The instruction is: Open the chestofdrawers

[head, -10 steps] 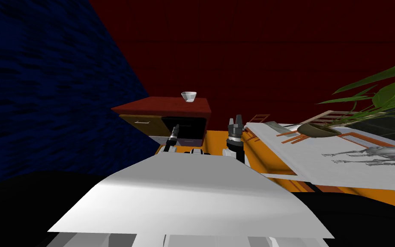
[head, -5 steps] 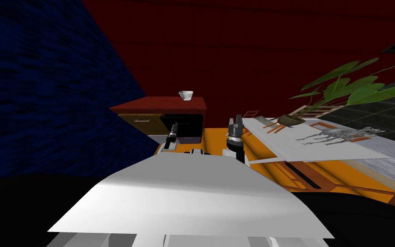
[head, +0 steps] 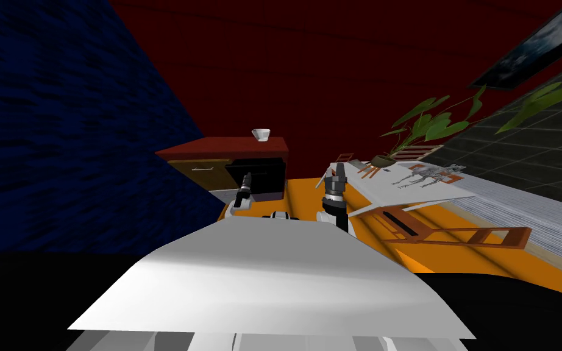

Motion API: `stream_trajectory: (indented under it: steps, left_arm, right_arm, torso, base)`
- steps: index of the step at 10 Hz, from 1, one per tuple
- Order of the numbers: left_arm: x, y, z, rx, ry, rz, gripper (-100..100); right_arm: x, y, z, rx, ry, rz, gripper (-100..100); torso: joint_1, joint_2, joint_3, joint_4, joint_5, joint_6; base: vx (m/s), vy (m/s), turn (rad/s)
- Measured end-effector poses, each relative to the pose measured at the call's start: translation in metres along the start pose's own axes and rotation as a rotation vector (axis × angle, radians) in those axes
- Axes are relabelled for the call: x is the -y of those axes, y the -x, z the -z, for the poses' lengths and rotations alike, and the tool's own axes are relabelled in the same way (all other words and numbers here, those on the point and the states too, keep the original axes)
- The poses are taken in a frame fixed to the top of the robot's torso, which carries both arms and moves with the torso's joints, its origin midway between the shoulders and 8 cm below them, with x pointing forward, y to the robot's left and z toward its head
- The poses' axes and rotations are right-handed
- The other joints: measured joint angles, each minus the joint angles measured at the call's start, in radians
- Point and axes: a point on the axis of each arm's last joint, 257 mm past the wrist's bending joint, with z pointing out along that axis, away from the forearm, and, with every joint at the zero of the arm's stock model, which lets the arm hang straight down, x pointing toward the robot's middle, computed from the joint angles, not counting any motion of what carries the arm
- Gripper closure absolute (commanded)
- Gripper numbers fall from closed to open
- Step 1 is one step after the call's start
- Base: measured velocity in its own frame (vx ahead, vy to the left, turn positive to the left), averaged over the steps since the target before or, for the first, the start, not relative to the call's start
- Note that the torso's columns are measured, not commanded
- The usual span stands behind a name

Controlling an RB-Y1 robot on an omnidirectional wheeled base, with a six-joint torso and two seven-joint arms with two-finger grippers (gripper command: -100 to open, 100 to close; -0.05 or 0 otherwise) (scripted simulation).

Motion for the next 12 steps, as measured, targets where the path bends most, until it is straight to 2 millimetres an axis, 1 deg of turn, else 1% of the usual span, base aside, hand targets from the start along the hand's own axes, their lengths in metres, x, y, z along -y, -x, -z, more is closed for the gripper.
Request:
stream_trajectory:
  steps: [2, 3, 4, 5, 6, 7, 10, 12]
  left_arm:
    - [-0.002, 0.008, -0.007, 0.024, 0.001, -0.005, 100]
    - [-0.003, 0.01, -0.009, 0.033, 0.002, -0.007, 100]
    - [-0.005, 0.015, -0.012, 0.046, 0.004, -0.009, 100]
    - [-0.007, 0.018, -0.015, 0.057, 0.007, -0.009, 100]
    - [-0.008, 0.018, -0.015, 0.059, 0.011, -0.016, 100]
    - [-0.009, 0.023, -0.018, 0.074, 0.013, -0.017, 100]
    - [-0.014, 0.035, -0.028, 0.109, 0.021, -0.027, 100]
    - [-0.02, 0.043, -0.032, 0.135, 0.031, -0.027, 100]
  right_arm:
    - [0.0, 0.0, 0.0, 0.0, 0.0, 0.0, 0]
    - [0.0, 0.0, 0.0, 0.0, 0.0, 0.0, 0]
    - [0.0, 0.0, 0.0, 0.0, 0.0, 0.0, 0]
    - [0.0, 0.0, 0.0, 0.0, 0.0, 0.0, 0]
    - [0.0, 0.0, 0.0, 0.0, 0.0, 0.0, 0]
    - [0.0, 0.0, 0.0, 0.0, 0.0, 0.0, 0]
    - [0.0, 0.0, 0.0, 0.0, 0.0, 0.0, 0]
    - [0.0, 0.0, 0.0, 0.0, 0.0, 0.0, 0]
  torso:
    - [-0.001, 0.003, 0.002, -0.001, 0.001, 0.002]
    - [0.0, 0.003, 0.002, 0.0, 0.001, -0.001]
    - [-0.001, 0.004, 0.003, 0.0, 0.001, 0.0]
    - [0.0, 0.004, 0.003, 0.0, 0.001, -0.001]
    - [0.001, 0.002, 0.002, 0.001, 0.0, -0.003]
    - [0.0, 0.004, 0.003, 0.001, 0.0, -0.001]
    - [0.001, 0.006, 0.004, 0.001, 0.001, -0.003]
    - [0.001, 0.004, 0.003, 0.0, 0.0, -0.002]
  base:
    - [-0.113, 0.029, -0.146]
    - [-0.115, 0.008, -0.156]
    - [-0.107, 0.013, -0.102]
    - [-0.048, 0.004, -0.01]
    - [-0.078, -0.001, -0.134]
    - [-0.085, 0.011, -0.103]
    - [-0.126, 0.012, -0.156]
    - [-0.076, 0.002, -0.054]
